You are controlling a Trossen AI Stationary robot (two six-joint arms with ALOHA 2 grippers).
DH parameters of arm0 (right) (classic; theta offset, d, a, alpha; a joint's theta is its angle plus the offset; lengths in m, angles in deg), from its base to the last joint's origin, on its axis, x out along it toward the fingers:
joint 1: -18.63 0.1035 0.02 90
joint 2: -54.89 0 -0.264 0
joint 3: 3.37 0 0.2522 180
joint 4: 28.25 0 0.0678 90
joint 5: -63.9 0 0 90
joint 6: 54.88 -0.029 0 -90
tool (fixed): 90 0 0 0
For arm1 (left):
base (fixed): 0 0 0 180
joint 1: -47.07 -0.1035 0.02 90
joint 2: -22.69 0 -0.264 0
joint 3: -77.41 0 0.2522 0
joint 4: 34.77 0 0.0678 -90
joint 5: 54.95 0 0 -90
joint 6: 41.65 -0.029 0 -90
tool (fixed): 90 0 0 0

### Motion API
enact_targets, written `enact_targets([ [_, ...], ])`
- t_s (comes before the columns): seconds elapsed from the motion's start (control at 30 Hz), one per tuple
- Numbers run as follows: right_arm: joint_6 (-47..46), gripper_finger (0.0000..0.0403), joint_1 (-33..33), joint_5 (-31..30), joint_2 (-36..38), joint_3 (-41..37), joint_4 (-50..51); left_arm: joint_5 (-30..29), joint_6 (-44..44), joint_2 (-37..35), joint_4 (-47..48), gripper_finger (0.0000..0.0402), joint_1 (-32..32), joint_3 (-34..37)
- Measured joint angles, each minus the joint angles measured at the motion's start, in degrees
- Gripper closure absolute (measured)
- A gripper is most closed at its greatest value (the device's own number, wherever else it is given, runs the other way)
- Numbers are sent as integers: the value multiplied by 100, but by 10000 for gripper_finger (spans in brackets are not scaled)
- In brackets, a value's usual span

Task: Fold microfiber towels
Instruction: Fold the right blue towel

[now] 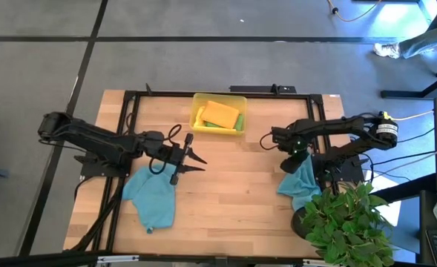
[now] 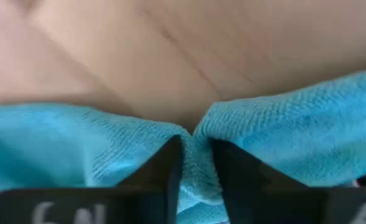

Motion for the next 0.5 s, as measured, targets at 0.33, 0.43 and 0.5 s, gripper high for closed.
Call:
enact_targets([
  [0.33,545,394,368,-48,5,1347,-186,-4,5,130,-91,305,0,0],
  [0.43,835,397,566,-48,10,2056,-383,164,-140,131,-84,305,4,0],
  [0.5,1154,397,730,-48,10,2515,-536,269,-244,194,-84,305,15,0],
])
